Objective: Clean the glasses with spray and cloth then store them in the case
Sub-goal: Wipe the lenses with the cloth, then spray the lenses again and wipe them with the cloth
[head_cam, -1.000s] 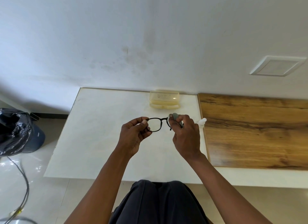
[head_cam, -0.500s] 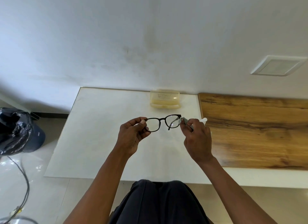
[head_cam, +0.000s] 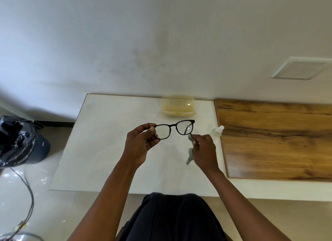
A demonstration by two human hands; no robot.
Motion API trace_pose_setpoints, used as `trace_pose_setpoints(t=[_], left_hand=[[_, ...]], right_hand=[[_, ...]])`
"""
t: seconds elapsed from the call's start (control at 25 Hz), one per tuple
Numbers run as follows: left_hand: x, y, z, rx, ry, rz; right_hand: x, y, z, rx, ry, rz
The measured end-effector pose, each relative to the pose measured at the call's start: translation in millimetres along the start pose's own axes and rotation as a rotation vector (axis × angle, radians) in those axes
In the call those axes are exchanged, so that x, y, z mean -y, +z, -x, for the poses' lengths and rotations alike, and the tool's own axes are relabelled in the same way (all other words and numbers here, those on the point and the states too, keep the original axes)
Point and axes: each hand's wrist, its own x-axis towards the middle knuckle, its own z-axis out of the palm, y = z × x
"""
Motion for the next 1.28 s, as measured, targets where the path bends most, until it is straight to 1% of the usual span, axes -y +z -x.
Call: trace_pose_setpoints(t=[0.2,0.28,0.36,0.44,0.6,0.92,1.0,1.28], left_hand=[[3,-2,-1,-0.009,-0.019,-0.012],[5,-3,-1,-0.008,-0.023,-0.015],[7,-5,-1,-0.005,-0.027,-0.020],[9,-6,-1,-0.004,-0.033,-0.027],[11,-9,0,0.022,-0.049,-0.062],[11,-16,5,0.150,-0.075,-0.109],[11,-17,6,0.182,-0.082,-0.091],[9,-20,9,0.274,-0.120,-0.028]], right_hand=[[-5,12,1,0.119,0.036,0.021],[-7,13,1,0.137,0.085,0.014],[-11,11,0,0.144,0.173,-0.050],[-14,7,0,0.138,0.296,-0.173],[-10,-7,-6,0.087,0.553,-0.541],[12,-25,-29,0.046,0.903,-1.312],[14,-28,-31,0.049,0.962,-1.420],[21,-41,-34,0.031,1.046,-1.564]])
